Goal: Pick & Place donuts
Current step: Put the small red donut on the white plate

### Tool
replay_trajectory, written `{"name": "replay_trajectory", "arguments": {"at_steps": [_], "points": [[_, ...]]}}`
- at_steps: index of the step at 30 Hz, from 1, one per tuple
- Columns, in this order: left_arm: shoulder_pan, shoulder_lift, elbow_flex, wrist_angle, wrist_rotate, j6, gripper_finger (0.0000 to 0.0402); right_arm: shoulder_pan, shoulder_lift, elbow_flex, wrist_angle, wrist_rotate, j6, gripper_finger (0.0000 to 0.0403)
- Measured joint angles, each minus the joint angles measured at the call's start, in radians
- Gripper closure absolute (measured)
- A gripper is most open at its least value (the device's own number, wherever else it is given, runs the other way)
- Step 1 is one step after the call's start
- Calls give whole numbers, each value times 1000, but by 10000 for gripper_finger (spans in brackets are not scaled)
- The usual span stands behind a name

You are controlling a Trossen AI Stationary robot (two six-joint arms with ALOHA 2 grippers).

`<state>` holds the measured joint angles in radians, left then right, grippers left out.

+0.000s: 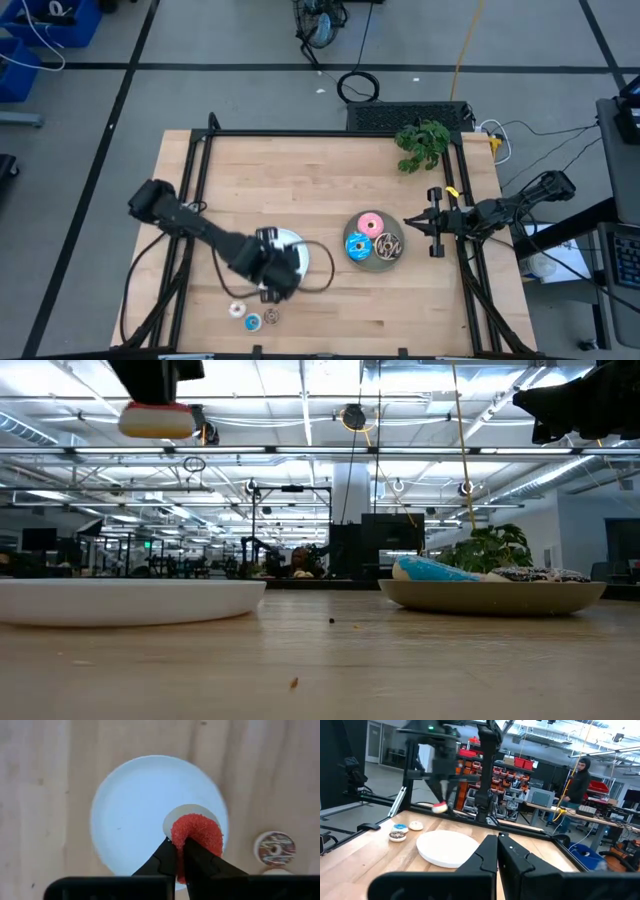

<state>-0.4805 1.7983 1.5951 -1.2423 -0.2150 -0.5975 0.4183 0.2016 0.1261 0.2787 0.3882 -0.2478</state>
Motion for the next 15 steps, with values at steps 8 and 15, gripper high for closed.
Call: {"name": "replay_trajectory", "arguments": {"at_steps": [8, 15], "points": [[138, 57, -6, 37, -11, 110, 393, 0, 0, 0, -2, 1, -3, 403], [193, 173, -96, 115, 69, 184, 378, 0, 0, 0, -16, 2, -7, 403]]}}
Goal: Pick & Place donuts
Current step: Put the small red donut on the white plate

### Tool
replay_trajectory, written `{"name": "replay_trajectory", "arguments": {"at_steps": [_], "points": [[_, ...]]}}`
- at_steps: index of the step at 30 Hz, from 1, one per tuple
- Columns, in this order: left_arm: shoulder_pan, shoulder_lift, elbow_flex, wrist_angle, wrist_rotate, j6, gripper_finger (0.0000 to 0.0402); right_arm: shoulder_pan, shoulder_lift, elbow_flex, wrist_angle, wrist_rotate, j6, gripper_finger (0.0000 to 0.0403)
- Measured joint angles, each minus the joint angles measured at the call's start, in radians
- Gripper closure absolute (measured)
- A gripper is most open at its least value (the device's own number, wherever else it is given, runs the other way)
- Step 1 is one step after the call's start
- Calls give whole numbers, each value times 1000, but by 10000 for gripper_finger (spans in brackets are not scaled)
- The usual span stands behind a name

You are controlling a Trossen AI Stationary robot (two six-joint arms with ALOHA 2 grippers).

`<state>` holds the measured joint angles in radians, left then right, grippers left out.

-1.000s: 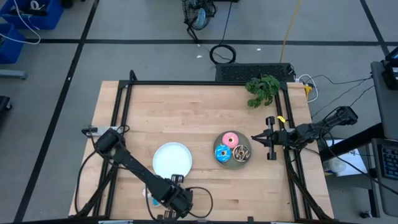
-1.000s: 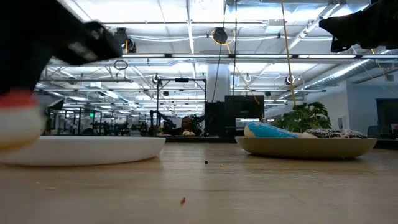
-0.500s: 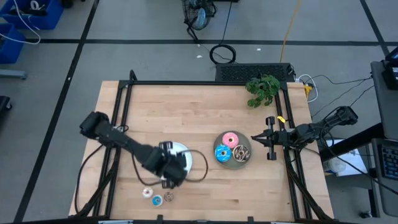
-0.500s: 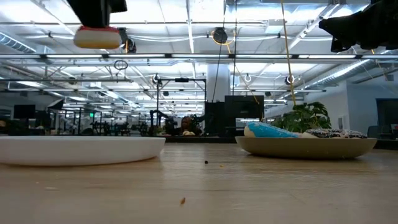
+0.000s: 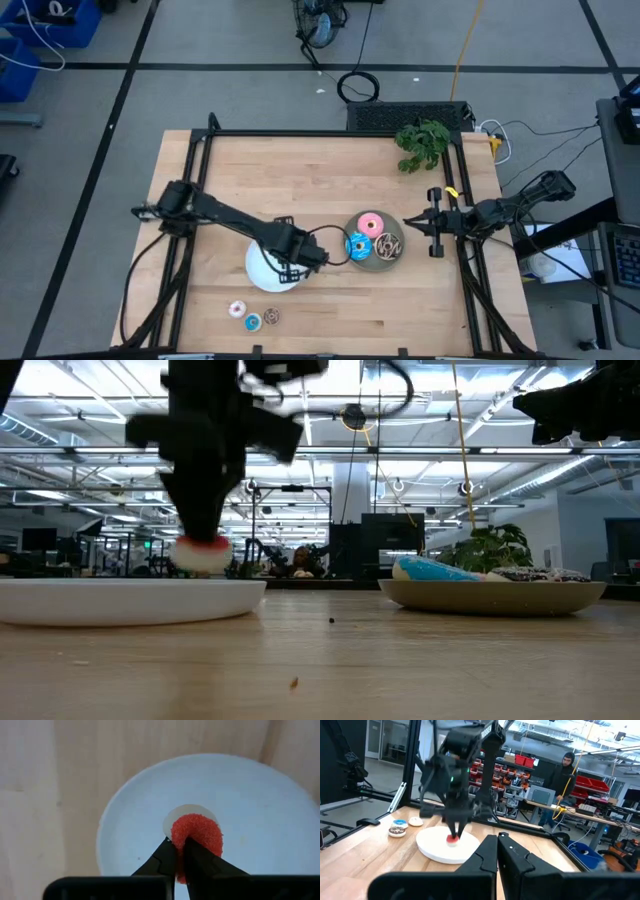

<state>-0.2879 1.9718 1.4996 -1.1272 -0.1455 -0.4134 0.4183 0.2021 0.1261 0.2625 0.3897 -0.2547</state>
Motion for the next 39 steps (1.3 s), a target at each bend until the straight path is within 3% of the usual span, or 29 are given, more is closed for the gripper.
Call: {"name": "replay_trajectory", "arguments": {"at_steps": [6, 21, 24, 32, 39], "points": [[12, 18, -56, 103, 43, 11, 394, 0, 1, 0, 2, 2, -17, 403], [31, 17, -130, 159, 37, -59, 361, 0, 1, 0, 2, 1, -16, 403], [31, 14, -113, 160, 37, -60, 334, 0, 1, 0, 2, 2, -17, 403], [31, 5, -83, 85, -16, -70, 217, 0, 1, 0, 2, 2, -18, 403], [31, -6, -81, 66, -12, -52, 155, 0, 1, 0, 2, 1, -18, 403]]}}
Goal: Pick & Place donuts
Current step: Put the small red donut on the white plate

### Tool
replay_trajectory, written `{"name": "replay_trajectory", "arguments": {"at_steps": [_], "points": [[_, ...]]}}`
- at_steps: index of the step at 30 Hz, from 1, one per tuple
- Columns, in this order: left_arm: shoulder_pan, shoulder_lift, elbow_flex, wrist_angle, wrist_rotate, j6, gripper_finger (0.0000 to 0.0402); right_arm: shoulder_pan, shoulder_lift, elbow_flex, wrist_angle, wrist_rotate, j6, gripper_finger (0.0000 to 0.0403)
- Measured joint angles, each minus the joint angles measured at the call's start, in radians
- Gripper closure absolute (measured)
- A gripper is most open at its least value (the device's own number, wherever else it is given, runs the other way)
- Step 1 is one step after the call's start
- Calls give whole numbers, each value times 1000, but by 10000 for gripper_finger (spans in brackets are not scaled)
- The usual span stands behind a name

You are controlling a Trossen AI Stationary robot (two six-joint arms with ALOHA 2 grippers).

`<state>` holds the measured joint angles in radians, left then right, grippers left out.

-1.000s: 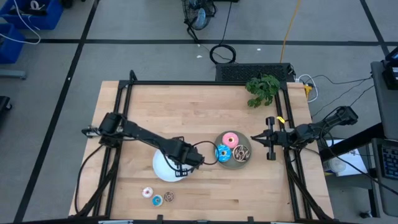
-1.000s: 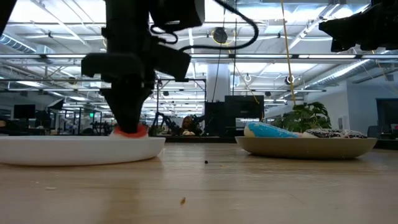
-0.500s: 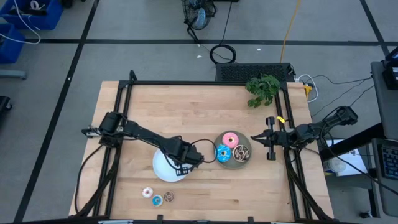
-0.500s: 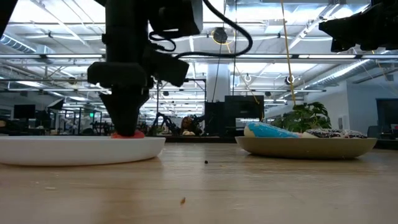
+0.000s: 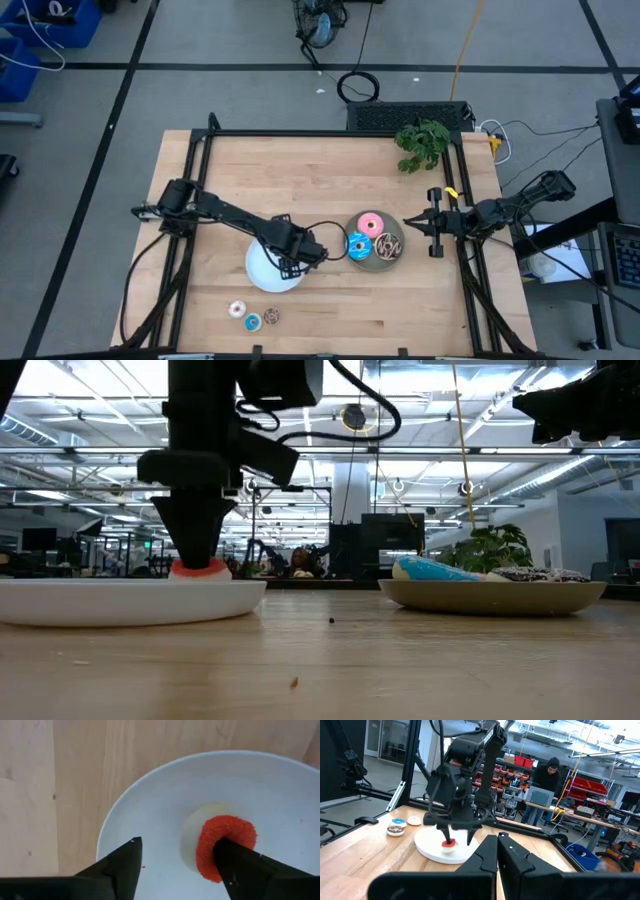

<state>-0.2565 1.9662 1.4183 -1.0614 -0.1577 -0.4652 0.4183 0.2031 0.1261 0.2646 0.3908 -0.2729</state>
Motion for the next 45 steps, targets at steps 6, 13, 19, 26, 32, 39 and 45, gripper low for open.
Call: {"name": "replay_trajectory", "arguments": {"at_steps": [6, 13, 19, 26, 32, 39, 45], "points": [[0, -51, 12, 4, -29, -3, 125, 0, 0, 0, 2, 0, 0, 403], [-6, -61, 14, -8, -54, -71, 135, 0, 0, 0, 2, 0, 2, 403], [-22, -61, 14, -48, 1, -42, 178, 0, 1, 0, 4, 0, 2, 403], [-39, -61, 13, -46, 8, -32, 319, 0, 1, 0, 5, 0, 2, 403], [-32, -65, 13, -13, 43, -65, 373, 0, 1, 0, 6, 0, 3, 403], [-47, -66, 13, 20, 22, -42, 173, 0, 1, 0, 5, 0, 3, 403], [-43, -67, 13, 10, -14, -62, 18, 0, 1, 0, 5, 0, 3, 403]]}}
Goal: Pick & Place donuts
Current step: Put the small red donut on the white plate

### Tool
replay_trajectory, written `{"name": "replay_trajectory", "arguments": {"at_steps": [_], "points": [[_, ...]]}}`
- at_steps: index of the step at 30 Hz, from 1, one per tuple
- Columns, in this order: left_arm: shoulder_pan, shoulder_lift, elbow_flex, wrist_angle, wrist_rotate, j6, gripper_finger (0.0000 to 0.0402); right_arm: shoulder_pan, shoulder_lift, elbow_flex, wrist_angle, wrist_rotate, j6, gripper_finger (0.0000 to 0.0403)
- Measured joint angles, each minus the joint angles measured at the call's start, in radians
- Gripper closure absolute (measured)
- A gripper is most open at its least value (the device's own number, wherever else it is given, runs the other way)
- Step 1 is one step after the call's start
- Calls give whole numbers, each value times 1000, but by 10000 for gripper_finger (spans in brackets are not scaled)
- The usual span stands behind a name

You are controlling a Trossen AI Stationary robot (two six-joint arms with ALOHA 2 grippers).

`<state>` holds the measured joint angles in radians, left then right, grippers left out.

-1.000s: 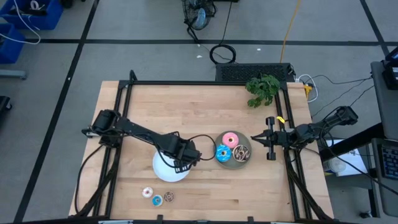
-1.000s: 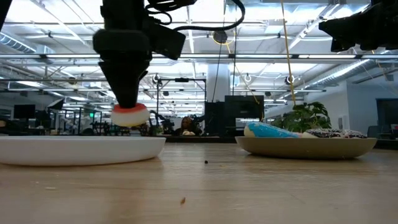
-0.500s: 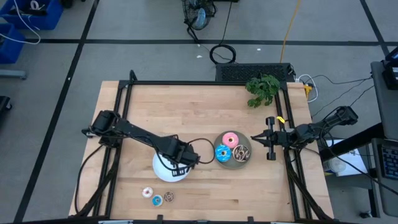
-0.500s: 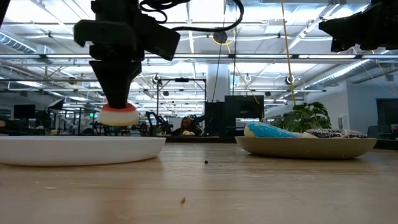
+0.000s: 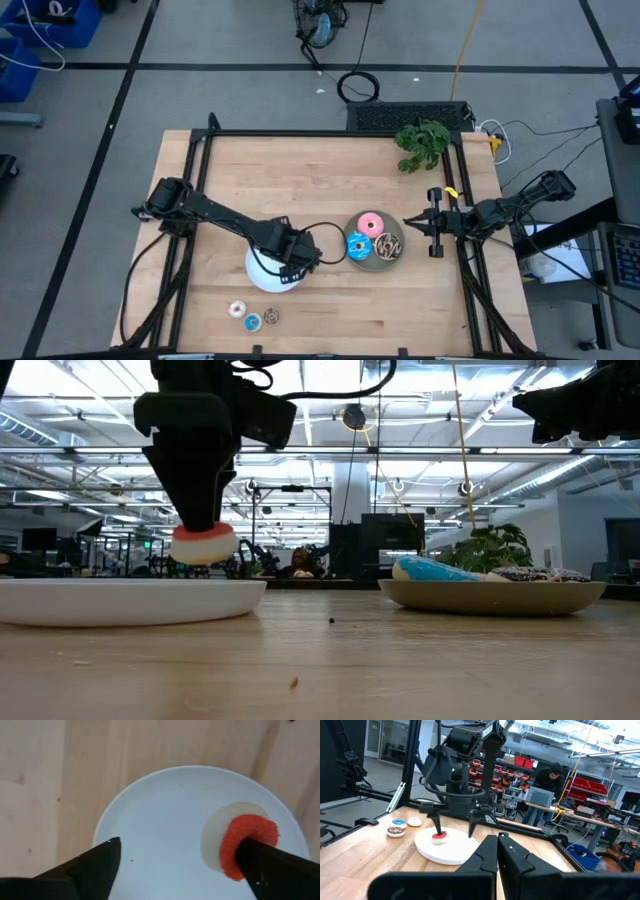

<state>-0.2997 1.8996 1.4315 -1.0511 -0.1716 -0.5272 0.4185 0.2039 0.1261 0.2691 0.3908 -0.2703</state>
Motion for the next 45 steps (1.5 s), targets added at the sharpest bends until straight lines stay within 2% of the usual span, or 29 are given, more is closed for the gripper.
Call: {"name": "replay_trajectory", "arguments": {"at_steps": [3, 6, 8, 10, 13, 15, 17, 19, 23, 29, 32, 35, 40, 45], "points": [[4, 6, 0, -2, -27, 1, 13, 0, 0, 0, 0, 0, 0, 403], [5, 9, 0, -6, -45, 11, 43, 0, 0, 0, 0, 0, 0, 403], [-2, 9, 0, 15, -40, 69, 82, 0, 0, 0, 0, 0, 0, 403], [-16, 9, 0, 37, -38, 109, 138, 0, 0, 0, -1, 0, 0, 403], [-19, 9, 0, 28, -33, 77, 232, 0, 2, 0, -1, -2, 5, 403], [-13, 9, 0, 26, -36, 53, 281, 0, 19, 0, 4, -4, 16, 403], [-10, 9, 0, 30, -40, 51, 312, 0, 55, 0, 15, -34, 3, 403], [-12, 9, 0, 34, -40, 51, 324, 0, 110, 0, 64, -63, -13, 403], [-13, 9, 0, 29, -39, 46, 307, 0, 265, 0, 224, -79, -47, 403], [-12, 9, 0, 29, -40, 51, 224, 0, 546, 47, 416, -91, -90, 403], [-13, 9, 0, 30, -40, 45, 184, 0, 704, 113, 460, -134, -90, 403], [-12, 9, 0, 30, -40, 29, 155, 0, 872, 197, 473, -135, -82, 403], [-12, 9, 0, 24, -44, 18, 128, -6, 1144, 326, 547, -134, -91, 403], [-13, 4, 0, 4, -101, -18, 120, -56, 1339, 366, 867, -161, -29, 403]]}}
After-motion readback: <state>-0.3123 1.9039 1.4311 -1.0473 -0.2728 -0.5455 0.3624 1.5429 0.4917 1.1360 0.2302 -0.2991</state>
